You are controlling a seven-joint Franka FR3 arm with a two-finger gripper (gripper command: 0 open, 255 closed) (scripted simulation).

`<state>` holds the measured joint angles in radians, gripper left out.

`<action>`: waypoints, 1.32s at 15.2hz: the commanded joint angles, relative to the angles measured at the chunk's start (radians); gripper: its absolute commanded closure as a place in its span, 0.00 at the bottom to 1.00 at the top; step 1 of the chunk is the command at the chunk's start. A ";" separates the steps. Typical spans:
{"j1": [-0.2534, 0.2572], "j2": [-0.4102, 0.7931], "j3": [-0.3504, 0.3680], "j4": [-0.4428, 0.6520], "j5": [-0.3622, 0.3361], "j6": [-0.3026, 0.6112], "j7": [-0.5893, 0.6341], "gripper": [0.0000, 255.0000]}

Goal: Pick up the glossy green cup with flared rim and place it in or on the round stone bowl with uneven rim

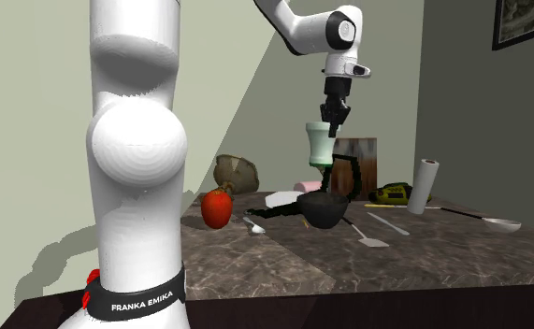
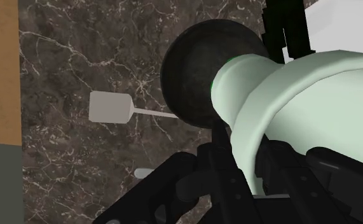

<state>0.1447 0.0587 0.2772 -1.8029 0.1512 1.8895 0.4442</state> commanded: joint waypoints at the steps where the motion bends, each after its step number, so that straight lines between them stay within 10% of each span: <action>1: 0.001 0.006 0.000 -0.018 -0.001 0.025 -0.002 1.00; 20: 0.007 0.070 0.003 -0.183 -0.004 0.251 -0.025 1.00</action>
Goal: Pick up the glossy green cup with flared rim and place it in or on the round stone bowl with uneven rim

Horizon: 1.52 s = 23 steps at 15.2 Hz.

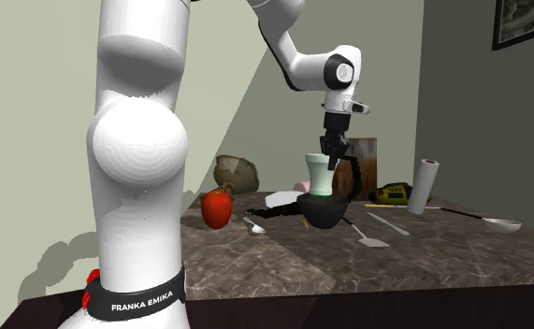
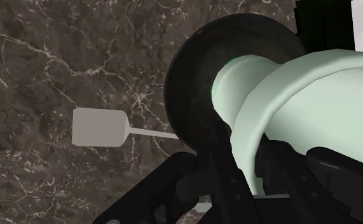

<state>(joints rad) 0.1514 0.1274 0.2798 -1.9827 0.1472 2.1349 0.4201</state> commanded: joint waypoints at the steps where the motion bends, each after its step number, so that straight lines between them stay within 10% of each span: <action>1: 0.000 0.002 0.000 -0.003 0.000 0.006 0.000 1.00; 7: 0.000 0.002 0.000 -0.003 0.000 0.006 0.000 1.00; 8: 0.000 0.002 0.000 -0.003 0.000 0.006 0.000 0.00; 23: -0.012 -0.045 -0.007 0.069 0.006 -0.113 -0.005 0.00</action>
<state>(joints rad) 0.1394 0.0824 0.2730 -1.9141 0.1531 2.0221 0.4147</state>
